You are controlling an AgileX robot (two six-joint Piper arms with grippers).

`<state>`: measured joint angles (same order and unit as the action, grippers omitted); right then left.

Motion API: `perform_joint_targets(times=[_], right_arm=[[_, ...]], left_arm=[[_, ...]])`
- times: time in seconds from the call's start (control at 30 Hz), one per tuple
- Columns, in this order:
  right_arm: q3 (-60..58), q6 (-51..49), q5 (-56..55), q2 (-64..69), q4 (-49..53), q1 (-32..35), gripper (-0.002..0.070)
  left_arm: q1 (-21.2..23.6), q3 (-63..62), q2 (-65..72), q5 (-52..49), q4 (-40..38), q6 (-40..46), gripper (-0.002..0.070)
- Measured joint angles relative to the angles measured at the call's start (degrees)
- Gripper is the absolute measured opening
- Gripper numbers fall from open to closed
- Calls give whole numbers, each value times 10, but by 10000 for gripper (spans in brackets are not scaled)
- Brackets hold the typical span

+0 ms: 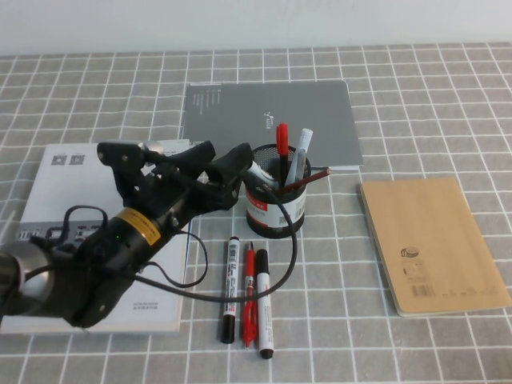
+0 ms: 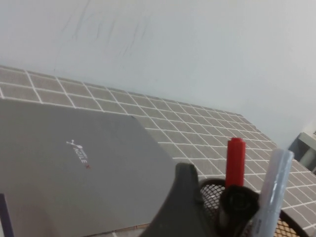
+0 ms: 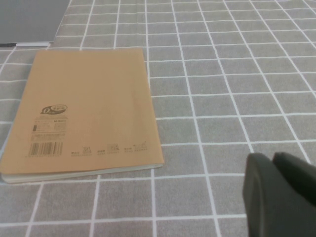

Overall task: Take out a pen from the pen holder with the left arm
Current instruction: 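Take a marker out of the pen holder and lay it on the table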

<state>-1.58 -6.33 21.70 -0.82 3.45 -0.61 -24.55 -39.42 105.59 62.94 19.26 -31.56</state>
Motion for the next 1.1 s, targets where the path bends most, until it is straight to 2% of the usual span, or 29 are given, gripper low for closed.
perform_joint_targets(times=[0.67, 0.73, 0.83, 1.1], right_arm=[[0, 0, 0, 0, 0, 0, -13], [0, 0, 0, 0, 0, 0, -13], [0, 0, 0, 0, 0, 0, -13], [0, 0, 0, 0, 0, 0, -13]], left_arm=[[0, -58, 63, 3, 25, -107, 510], [0, -59, 66, 3, 25, -113, 482], [0, -60, 67, 3, 26, -125, 403], [0, -60, 67, 11, 28, -128, 120]])
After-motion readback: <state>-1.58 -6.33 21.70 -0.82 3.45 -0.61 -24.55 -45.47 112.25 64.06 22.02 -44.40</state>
